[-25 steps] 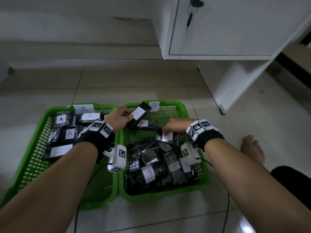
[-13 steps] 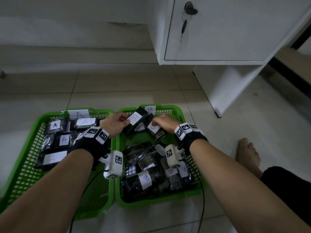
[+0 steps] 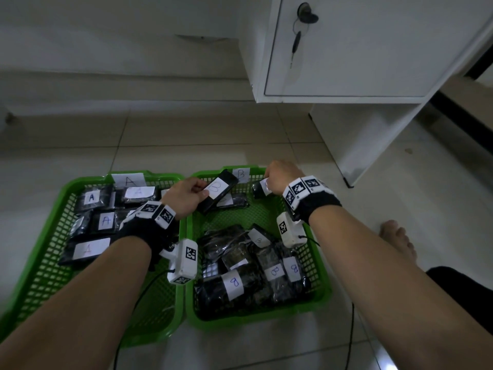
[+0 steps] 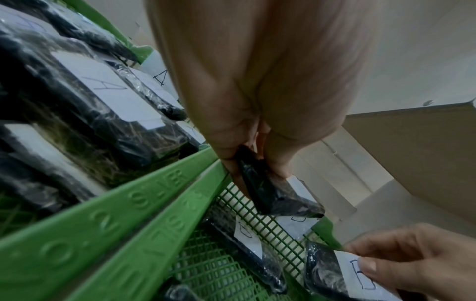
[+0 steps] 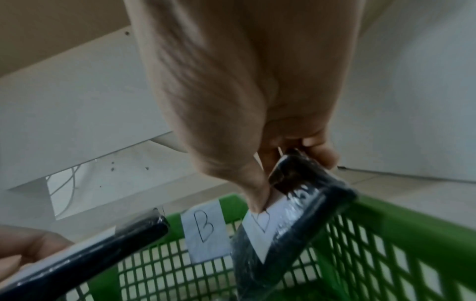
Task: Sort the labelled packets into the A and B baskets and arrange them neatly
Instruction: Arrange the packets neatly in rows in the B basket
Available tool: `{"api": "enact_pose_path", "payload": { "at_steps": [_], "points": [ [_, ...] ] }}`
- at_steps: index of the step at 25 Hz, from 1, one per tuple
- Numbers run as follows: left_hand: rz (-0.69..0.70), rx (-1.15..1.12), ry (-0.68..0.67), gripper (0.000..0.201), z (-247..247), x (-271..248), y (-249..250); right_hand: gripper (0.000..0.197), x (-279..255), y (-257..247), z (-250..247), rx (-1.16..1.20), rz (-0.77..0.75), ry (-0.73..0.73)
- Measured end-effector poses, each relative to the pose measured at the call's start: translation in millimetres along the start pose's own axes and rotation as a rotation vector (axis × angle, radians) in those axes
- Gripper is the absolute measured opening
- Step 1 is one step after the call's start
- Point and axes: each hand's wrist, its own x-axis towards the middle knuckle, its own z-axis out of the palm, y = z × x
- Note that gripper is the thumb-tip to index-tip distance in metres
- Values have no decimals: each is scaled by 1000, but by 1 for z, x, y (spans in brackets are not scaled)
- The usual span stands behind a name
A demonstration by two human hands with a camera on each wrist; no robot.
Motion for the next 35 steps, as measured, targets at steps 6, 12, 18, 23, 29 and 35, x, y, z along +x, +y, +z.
{"api": "enact_pose_path", "payload": {
  "at_steps": [6, 12, 18, 23, 29, 35],
  "points": [
    [-2, 4, 0, 25, 0, -1, 1, 21, -2, 6, 14, 22, -116, -22],
    [8, 21, -7, 27, -1, 0, 5, 20, -13, 25, -26, 133, -24, 201],
    [1, 28, -14, 27, 0, 0, 5, 16, -14, 0, 6, -187, -129, -34],
    [3, 32, -22, 27, -1, -2, 7, 20, -13, 8, 13, -283, -193, 37],
    [-18, -17, -47, 25, -4, -3, 9, 10, -30, 17, 1, -333, -292, 100],
    [-54, -141, -7, 23, 2, -14, 31, 20, -66, -9, 1, 331, -199, -338]
  ]
}}
